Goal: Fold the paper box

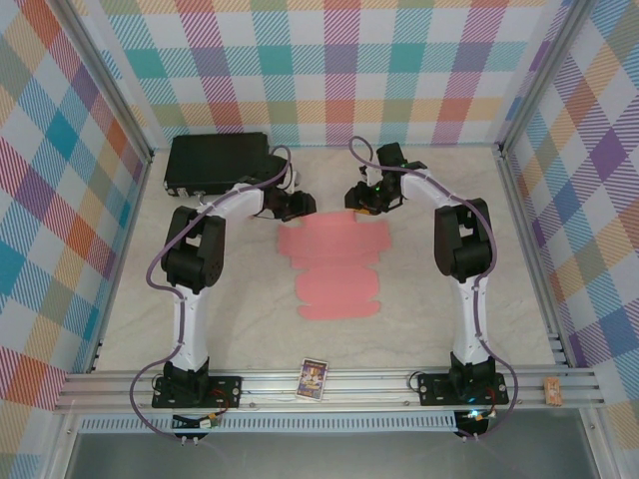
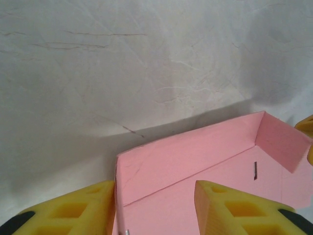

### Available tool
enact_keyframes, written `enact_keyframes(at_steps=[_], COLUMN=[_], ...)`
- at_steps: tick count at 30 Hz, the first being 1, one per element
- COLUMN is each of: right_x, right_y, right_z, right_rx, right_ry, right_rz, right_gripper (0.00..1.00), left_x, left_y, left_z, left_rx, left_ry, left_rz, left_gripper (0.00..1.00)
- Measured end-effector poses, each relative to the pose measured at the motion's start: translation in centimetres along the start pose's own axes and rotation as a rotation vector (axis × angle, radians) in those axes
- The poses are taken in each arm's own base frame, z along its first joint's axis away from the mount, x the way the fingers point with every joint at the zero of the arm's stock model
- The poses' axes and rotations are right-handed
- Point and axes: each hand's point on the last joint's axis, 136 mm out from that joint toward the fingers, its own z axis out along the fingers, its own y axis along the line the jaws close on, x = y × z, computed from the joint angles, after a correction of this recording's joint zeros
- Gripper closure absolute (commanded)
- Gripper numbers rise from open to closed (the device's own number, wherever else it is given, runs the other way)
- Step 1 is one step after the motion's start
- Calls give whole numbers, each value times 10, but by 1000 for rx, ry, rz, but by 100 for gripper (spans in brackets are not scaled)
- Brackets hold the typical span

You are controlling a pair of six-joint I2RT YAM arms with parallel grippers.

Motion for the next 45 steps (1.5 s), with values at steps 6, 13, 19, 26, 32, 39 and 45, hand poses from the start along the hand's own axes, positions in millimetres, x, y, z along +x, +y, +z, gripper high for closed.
enact_keyframes(at_steps=[6, 13, 19, 26, 32, 39, 45], right_x=[2, 6, 7, 6, 4, 3, 2], right_y=[-2, -8, -11, -14, -15, -16, -16], right_z=[7, 16, 19, 19, 19, 19, 20], right_rx=[-16, -21, -14, 1, 11, 16, 15], right_ry=[11, 30, 35, 29, 22, 15, 12], right_rz=[20, 40, 56, 62, 59, 60, 62], right_gripper=[59, 59, 59, 59, 59, 58, 58], left_x=[1, -1, -1, 2, 5, 9, 8], left_y=[-6, -15, -22, -27, -31, -34, -33], left_z=[10, 18, 21, 18, 20, 25, 34], left_rx=[34, 64, 68, 54, 53, 47, 51], left_ry=[24, 37, 50, 65, 79, 101, 112], left_rz=[5, 14, 39, 74, 111, 126, 126], left_gripper=[51, 48, 44, 42, 58, 59, 57])
